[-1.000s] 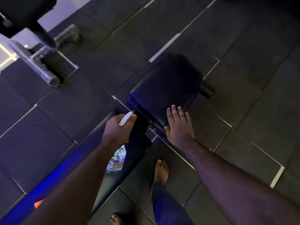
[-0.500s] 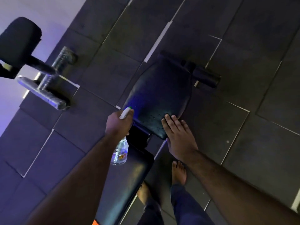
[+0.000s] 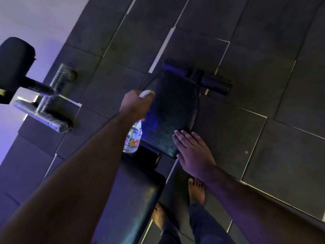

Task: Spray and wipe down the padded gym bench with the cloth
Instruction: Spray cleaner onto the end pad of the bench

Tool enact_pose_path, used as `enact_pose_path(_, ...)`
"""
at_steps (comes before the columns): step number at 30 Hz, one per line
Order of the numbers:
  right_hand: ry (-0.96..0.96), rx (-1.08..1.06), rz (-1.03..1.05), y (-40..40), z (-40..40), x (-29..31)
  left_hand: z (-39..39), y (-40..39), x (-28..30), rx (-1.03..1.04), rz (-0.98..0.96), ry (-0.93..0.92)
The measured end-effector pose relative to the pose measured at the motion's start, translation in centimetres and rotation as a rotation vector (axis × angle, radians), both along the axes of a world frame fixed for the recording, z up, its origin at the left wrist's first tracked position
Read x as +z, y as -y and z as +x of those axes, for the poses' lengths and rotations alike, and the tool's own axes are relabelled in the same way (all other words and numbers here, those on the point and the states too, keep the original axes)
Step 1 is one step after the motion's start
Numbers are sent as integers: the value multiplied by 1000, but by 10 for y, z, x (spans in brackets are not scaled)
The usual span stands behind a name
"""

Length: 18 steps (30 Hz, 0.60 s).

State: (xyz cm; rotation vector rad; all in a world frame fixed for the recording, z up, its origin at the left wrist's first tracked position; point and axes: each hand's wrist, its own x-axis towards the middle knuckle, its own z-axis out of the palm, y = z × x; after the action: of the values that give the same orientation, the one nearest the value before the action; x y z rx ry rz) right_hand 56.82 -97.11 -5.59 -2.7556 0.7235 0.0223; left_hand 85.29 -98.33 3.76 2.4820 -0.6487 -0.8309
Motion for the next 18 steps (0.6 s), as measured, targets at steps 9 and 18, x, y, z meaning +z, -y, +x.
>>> enact_pose_path(9, -16, 16, -31, -2, -5, -7, -52, 47, 5, -426, 70, 136)
enact_pose_path(18, 6, 69, -88, 8, -13, -17, -69, -23, -2, -289, 81, 121)
